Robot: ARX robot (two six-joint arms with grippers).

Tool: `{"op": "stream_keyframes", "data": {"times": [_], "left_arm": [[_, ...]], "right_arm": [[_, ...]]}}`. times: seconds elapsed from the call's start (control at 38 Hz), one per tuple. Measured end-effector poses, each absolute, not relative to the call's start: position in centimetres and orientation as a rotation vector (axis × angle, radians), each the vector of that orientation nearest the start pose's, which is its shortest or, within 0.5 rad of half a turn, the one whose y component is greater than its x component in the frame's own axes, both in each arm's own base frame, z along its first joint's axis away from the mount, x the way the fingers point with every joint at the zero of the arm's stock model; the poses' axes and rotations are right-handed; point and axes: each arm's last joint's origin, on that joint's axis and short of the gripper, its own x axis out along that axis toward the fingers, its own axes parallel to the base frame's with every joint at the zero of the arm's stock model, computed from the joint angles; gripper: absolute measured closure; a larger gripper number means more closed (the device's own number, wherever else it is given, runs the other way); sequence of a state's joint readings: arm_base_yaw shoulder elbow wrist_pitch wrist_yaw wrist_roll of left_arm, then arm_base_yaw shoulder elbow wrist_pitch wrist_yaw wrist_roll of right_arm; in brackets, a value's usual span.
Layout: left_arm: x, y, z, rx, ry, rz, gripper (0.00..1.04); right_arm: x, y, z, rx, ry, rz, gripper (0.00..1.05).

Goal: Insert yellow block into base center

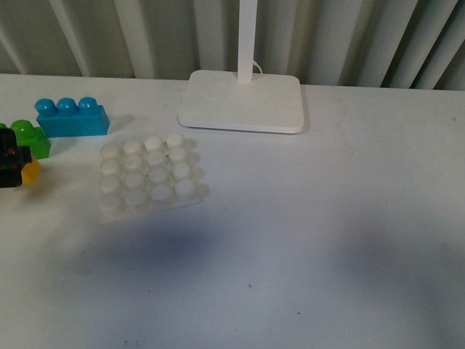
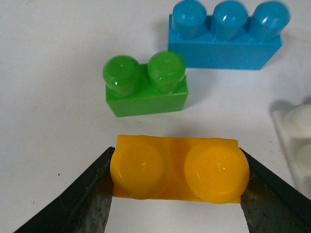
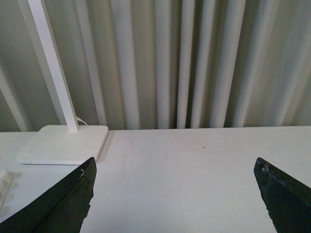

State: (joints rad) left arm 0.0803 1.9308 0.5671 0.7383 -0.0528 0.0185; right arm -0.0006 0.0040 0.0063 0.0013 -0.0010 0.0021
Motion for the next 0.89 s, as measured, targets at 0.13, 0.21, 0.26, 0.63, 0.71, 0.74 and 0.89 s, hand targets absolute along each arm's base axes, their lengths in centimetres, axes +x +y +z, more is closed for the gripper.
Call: {"op": "stream_keyframes", "data": {"times": [0.13, 0.21, 0.26, 0.63, 0.71, 0.74, 0.89], "left_arm": [[29.6, -0.3, 8.5, -0.02, 0.604, 0.132, 0.4], [29.3, -2.4, 9.5, -0.029, 0.599, 0.119, 0.4], [29.1, -4.1, 10.2, -0.038, 0.597, 0.111, 0.4], [28.7, -11.8, 10.7, -0.057, 0.604, 0.112, 0.4], [28.6, -13.0, 10.1, -0.058, 0.623, 0.112, 0.4], [28.6, -13.3, 9.9, -0.06, 0.628, 0.11, 0.4], [28.9, -14.3, 8.6, -0.057, 0.652, 0.114, 0.4]], "right_arm": [[9.8, 0.0, 16.5, 0.002, -0.004, 0.0, 0.09], [9.8, 0.0, 16.5, 0.002, -0.004, 0.0, 0.09], [9.8, 0.0, 16.5, 0.002, -0.004, 0.0, 0.09], [9.8, 0.0, 16.5, 0.002, -0.004, 0.0, 0.09], [9.8, 0.0, 16.5, 0.002, -0.004, 0.0, 0.09], [9.8, 0.0, 16.5, 0.002, -0.004, 0.0, 0.09], [9.8, 0.0, 16.5, 0.002, -0.004, 0.0, 0.09]]}}
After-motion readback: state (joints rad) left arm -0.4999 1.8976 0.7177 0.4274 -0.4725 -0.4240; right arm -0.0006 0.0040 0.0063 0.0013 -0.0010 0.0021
